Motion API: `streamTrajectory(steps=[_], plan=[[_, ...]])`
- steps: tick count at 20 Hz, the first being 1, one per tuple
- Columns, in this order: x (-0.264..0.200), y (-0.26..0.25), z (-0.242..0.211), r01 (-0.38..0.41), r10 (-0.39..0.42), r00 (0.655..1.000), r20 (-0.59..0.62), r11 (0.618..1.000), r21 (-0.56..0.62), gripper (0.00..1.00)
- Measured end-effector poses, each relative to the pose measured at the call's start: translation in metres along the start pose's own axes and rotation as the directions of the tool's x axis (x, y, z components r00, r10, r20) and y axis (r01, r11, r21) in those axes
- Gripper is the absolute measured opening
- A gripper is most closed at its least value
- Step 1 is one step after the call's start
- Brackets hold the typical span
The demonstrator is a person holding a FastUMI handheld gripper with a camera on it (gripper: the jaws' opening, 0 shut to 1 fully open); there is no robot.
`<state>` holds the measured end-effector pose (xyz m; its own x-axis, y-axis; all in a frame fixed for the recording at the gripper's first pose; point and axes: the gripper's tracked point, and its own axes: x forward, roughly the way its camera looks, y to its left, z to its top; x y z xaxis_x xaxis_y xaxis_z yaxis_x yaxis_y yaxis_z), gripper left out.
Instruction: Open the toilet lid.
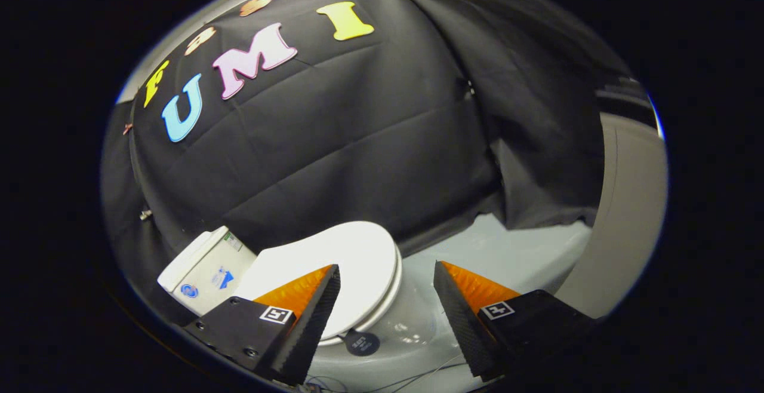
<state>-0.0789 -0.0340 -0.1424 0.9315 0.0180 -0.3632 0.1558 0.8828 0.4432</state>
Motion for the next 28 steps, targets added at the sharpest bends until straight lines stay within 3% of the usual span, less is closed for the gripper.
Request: streamTrajectory(steps=[5,8,11,12,17,23,26,28], plan=[[0.002,0.011,-0.072,-0.053,0.079,0.981,-0.174,0.987,0.149,0.97],[0.002,0.007,-0.102,-0.038,0.107,0.963,-0.247,0.963,0.267,0.89],[0.005,0.003,-0.116,-0.017,0.119,0.955,-0.272,0.937,0.35,0.89],[0.002,-0.005,-0.118,0.017,0.097,0.951,-0.292,0.931,0.366,0.81],[0.01,0.005,-0.118,-0.025,0.173,0.948,-0.269,0.879,0.476,0.37],[0.013,0.01,-0.117,-0.064,0.225,0.94,-0.256,0.855,0.514,0.37],[0.015,0.008,-0.117,-0.058,0.244,0.936,-0.256,0.821,0.569,0.37],[0.015,0.01,-0.124,-0.063,0.248,0.933,-0.261,0.826,0.561,0.37]])
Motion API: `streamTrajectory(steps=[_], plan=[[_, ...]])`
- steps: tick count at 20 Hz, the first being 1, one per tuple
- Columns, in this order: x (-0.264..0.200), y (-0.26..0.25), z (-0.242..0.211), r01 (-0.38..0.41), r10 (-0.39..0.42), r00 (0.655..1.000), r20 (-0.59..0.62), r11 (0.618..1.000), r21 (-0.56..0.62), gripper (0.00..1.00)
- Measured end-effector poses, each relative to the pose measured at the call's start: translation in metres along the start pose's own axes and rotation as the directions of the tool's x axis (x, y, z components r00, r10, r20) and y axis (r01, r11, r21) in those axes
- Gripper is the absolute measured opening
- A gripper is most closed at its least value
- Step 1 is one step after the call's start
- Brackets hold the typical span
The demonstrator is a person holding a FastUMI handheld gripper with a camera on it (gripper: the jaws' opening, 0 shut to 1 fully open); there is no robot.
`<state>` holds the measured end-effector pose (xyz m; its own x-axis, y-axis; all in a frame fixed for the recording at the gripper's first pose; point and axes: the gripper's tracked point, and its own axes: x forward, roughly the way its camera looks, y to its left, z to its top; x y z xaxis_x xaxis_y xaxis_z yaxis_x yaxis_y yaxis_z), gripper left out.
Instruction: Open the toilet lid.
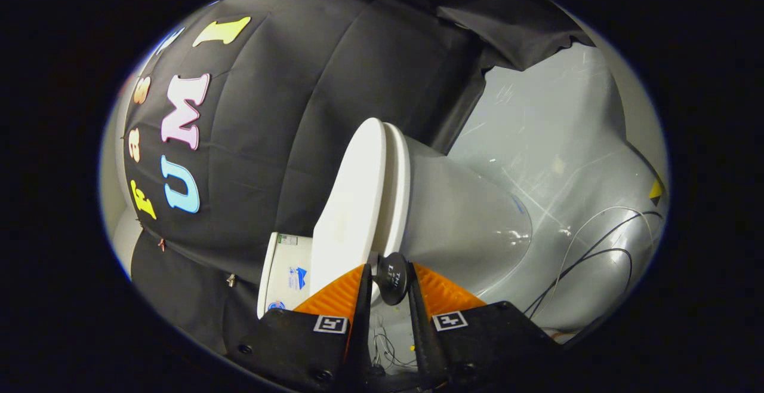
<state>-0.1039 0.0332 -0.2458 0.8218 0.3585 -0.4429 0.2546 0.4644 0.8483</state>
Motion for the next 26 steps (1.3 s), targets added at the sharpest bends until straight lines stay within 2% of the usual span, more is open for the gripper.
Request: streamTrajectory(steps=[2,3,4,12,19,26], plan=[[0.007,0.004,0.002,-0.009,0.009,1.0,-0.003,1.0,0.011,0.37],[-0.01,0.003,0.007,0.001,-0.002,1.0,0.016,0.998,0.066,0.24],[-0.002,0.003,0.002,-0.01,0.008,1.0,0.02,0.997,0.072,0.12],[-0.005,0.004,0.004,-0.074,0.069,0.997,0.043,0.99,0.123,0.08],[-0.008,0.006,0.009,-0.052,0.045,0.997,0.059,0.992,0.118,0.07],[-0.014,0.019,0.012,-0.064,0.057,0.995,0.081,0.995,0.078,0.06]])
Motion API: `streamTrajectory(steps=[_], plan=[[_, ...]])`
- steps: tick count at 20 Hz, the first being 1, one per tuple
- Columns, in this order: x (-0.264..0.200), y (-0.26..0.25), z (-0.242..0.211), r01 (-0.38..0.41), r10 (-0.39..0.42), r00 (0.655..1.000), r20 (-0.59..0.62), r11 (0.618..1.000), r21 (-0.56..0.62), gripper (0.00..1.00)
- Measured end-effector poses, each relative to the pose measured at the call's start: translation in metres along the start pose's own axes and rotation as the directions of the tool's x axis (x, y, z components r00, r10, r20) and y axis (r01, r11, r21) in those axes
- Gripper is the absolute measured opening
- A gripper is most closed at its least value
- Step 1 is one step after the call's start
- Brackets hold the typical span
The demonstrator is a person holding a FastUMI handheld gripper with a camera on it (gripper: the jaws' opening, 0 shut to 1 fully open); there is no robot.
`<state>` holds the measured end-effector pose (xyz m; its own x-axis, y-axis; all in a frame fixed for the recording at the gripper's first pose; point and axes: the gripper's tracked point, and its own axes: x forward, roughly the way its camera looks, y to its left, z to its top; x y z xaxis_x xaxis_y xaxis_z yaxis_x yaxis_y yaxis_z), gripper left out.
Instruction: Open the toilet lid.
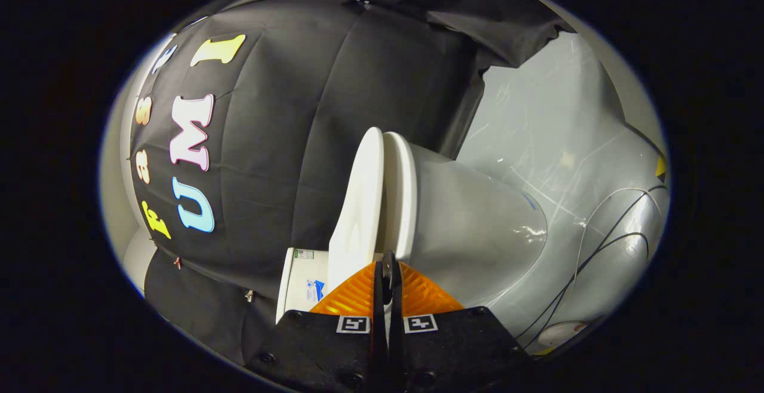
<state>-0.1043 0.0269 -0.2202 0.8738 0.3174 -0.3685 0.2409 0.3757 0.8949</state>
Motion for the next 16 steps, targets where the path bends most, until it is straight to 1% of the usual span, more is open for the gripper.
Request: streamTrajectory(steps=[5,7,11,16], plan=[[-0.008,0.022,0.004,0.023,-0.021,0.999,0.035,0.998,-0.063,0.06],[-0.009,0.039,0.005,0.025,-0.02,0.999,0.047,0.995,-0.1,0.06],[-0.016,0.071,0.004,0.06,-0.047,0.996,0.076,0.98,-0.189,0.05],[-0.021,0.115,0.001,0.082,-0.062,0.994,0.09,0.966,-0.247,0.05]])
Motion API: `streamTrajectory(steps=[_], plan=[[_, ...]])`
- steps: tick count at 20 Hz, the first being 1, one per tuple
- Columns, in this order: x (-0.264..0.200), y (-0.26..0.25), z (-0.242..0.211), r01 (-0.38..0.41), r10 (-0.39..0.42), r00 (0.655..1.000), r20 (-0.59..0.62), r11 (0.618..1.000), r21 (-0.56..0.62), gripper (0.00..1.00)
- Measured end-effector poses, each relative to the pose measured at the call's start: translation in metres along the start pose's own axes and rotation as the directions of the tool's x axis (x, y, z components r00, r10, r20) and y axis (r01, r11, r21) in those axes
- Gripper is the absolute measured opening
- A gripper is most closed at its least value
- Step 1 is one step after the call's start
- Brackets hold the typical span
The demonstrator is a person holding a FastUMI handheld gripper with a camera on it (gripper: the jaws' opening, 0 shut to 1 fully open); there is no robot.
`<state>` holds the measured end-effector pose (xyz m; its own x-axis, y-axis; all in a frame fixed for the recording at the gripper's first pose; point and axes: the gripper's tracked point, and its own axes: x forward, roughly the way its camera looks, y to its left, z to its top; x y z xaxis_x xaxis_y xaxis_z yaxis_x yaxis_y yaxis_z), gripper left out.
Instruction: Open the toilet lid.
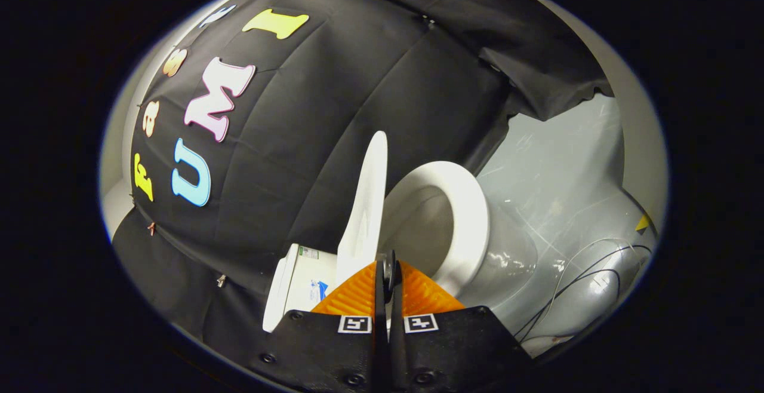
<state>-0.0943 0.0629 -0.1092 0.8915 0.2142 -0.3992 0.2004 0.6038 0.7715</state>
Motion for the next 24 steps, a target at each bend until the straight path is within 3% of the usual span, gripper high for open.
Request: streamTrajectory(steps=[4,7,12,24], plan=[[-0.009,0.042,0.003,-0.001,0.005,0.999,0.036,0.992,-0.128,0.06],[-0.014,0.079,0.003,0.0,0.011,0.998,0.061,0.984,-0.177,0.06],[-0.016,0.114,-0.002,0.077,-0.049,0.993,0.111,0.962,-0.261,0.06],[-0.019,0.205,-0.024,0.099,-0.027,0.985,0.172,0.899,-0.426,0.07]])
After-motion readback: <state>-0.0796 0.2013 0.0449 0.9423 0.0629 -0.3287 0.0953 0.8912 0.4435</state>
